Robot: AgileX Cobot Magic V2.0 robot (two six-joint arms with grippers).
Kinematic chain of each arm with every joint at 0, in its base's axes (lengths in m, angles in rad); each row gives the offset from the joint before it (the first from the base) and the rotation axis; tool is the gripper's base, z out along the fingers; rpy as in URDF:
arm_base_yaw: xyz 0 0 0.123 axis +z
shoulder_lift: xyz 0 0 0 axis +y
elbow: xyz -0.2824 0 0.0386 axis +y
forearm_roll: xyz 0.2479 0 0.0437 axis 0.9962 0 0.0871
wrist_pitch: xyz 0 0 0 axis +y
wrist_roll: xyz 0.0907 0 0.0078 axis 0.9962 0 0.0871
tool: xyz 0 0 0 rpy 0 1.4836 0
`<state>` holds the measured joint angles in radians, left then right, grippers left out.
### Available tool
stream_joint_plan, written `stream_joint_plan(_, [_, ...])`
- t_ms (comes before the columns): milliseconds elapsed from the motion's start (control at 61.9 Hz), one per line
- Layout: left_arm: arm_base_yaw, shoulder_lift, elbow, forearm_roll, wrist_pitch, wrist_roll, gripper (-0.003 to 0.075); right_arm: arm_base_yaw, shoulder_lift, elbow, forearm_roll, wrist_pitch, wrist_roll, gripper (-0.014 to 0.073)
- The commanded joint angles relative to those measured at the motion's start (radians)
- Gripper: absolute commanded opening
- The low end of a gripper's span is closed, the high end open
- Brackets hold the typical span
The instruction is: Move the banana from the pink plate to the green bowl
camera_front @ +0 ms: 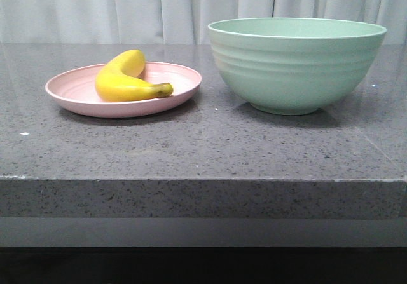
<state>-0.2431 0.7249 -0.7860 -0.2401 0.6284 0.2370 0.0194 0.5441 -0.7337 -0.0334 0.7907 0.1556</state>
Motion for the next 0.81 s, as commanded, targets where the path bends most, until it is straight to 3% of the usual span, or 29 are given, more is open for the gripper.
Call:
stream_joint_plan(0, [-0.069,0.079,-0.07,-0.016,-0.078,0.009,0.0564,-0.006,0.011,-0.034,0.003,-0.065,-0.009,0.0579])
stream_joint_plan(162, [-0.187,0.234,-0.166,0.055,-0.078,-0.015,0.0564,-0.006,0.011,-0.034,0.004,-0.065,-0.009,0.0579])
stream_joint_plan(307, [-0.25,0.384,-0.283,0.231,-0.025,-0.281,0.0564,-0.006,0.011,-0.034,0.005,-0.065,-0.009,0.0579])
stream_joint_plan(404, [-0.268,0.492,-0.383,0.296,0.072,-0.384,0.0564,-0.006,0.011,-0.034,0.005,-0.064,-0.009,0.0579])
stream_joint_plan(598, [-0.268,0.699,-0.573,0.294,0.238,-0.421,0.0564,-0.006,0.011,-0.034,0.005,-0.063,-0.009,0.0579])
stream_joint_plan(792, [-0.266,0.853,-0.713,0.29,0.317,-0.478,0.0565,-0.006,0.011,-0.034,0.007,-0.056,-0.009,0.0579])
